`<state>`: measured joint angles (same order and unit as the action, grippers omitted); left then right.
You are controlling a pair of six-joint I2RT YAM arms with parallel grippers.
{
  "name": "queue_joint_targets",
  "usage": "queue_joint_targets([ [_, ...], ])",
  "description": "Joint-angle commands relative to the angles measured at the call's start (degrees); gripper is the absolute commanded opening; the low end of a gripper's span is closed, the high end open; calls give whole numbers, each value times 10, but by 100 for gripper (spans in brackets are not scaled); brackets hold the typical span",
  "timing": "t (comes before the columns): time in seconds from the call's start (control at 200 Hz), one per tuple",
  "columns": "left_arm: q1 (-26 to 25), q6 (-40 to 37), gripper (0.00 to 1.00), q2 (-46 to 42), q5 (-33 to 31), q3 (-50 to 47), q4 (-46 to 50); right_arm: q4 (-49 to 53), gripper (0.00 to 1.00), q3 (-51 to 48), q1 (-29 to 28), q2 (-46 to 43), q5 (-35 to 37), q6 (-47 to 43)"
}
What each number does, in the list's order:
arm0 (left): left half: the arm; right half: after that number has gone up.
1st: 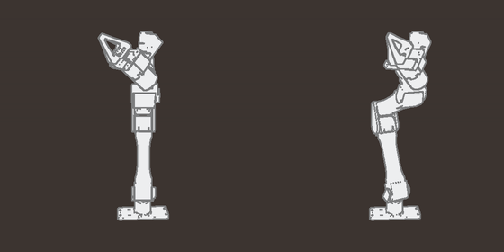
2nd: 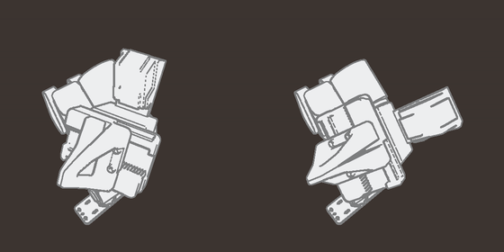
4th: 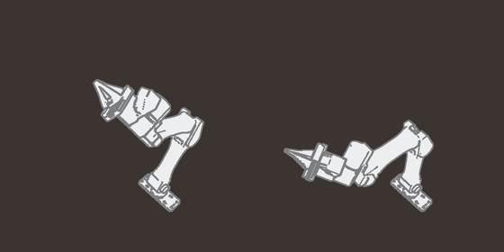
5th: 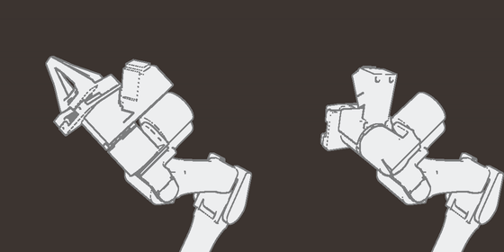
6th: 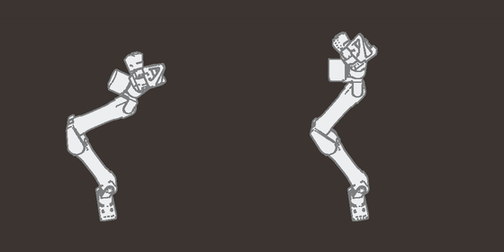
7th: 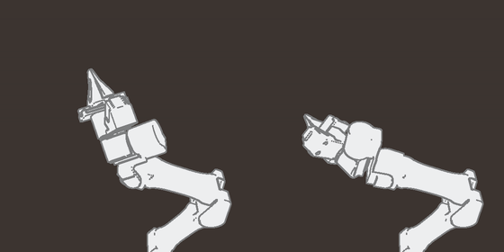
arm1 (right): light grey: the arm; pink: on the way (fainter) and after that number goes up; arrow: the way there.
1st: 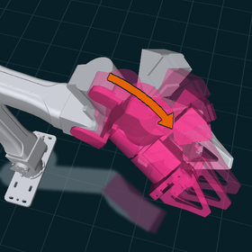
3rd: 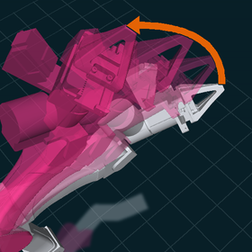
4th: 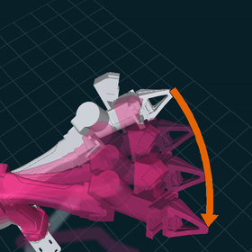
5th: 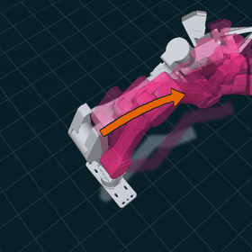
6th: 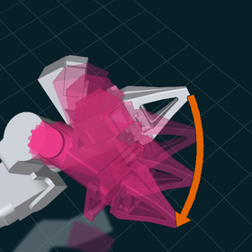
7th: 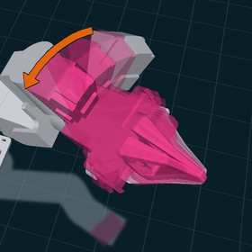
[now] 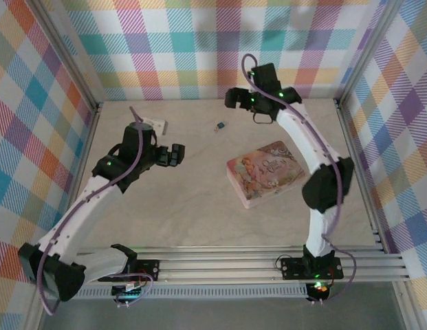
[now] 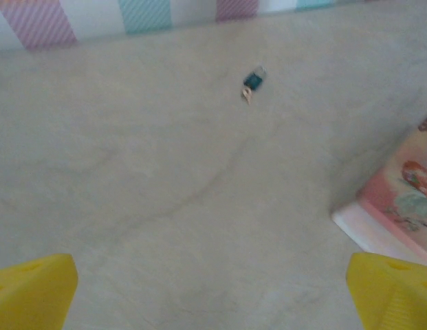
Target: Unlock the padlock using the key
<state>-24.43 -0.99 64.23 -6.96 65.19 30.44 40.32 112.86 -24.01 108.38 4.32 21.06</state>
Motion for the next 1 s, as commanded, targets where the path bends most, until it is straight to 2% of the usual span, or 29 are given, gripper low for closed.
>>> queue_joint_targets([
  [0.0, 11, -72, 100, -39, -86, -58, -44, -74, 100, -172, 2, -95, 75, -49],
  [0.105, 27, -57, 100, -64, -138, -111, -65, -175, 100, -363, 6, -220, 129, -59],
  [0.22, 64, -22, 100, -98, -111, -185, -113, -268, 100, -539, 15, -343, 187, -111],
  [0.355, 99, 6, 100, -115, -84, -260, -192, -279, 100, -642, 54, -440, 191, -140],
  [0.46, 108, 28, 100, -96, -67, -310, -253, -316, 100, -707, 91, -482, 184, -166],
  [0.625, 109, -2, 100, -20, -17, -364, -356, -442, 100, -809, 144, -499, 150, -181],
  [0.8, 109, -41, 100, 10, -60, -423, -477, -601, 100, -900, 184, -476, 99, -166],
  [0.995, 109, -53, 100, 13, -64, -466, -565, -756, 100, -947, 218, -394, 69, -159],
])
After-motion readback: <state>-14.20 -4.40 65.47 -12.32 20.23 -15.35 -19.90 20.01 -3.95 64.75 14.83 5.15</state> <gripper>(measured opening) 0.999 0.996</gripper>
